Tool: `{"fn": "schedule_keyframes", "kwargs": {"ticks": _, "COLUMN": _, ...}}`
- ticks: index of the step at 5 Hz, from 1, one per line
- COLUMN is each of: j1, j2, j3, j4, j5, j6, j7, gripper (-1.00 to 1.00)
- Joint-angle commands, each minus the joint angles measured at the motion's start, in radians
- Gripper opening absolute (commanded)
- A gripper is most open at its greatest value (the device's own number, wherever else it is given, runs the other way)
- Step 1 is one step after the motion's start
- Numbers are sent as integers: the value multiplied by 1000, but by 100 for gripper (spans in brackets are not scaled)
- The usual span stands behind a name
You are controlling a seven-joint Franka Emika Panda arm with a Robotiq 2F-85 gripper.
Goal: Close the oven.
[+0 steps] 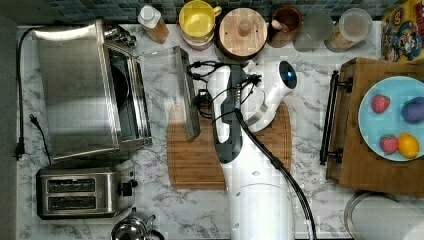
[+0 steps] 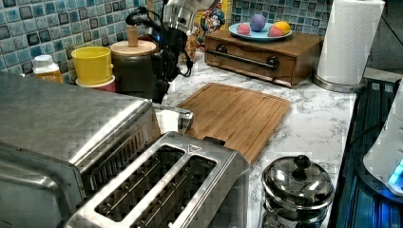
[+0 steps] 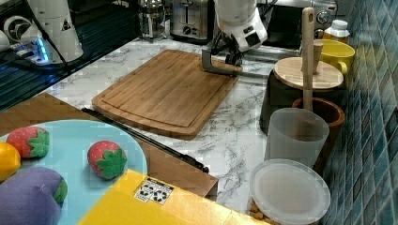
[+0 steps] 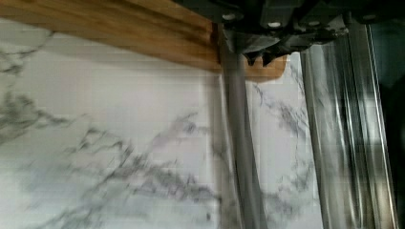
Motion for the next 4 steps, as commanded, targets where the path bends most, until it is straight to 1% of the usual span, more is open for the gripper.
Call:
{"fn": "schedule_keyframes", "kwargs": {"ticks": 1, "j1": -55, "j2": 34, "j3": 54, "j4": 165, "j5": 121, "j6": -38, "j7": -89, "gripper": -100}}
{"fn": "schedule_keyframes", "kwargs": {"ticks": 2, "j1": -64, "j2": 61, "j3": 58, "j4": 217, "j5": 171, "j6": -80, "j7": -116, "gripper": -100}}
{"fn": "schedule_keyframes", "kwargs": {"ticks": 3, "j1": -46, "j2": 122, "j3": 66, "j4": 292, "j5": 125, "j6": -158, "j7": -106, "gripper": -100}}
{"fn": "schedule_keyframes", "kwargs": {"ticks": 4, "j1": -31, "j2": 150, "j3": 83, "j4": 319, "j5": 117, "j6": -174, "j7": -108, "gripper": -100}}
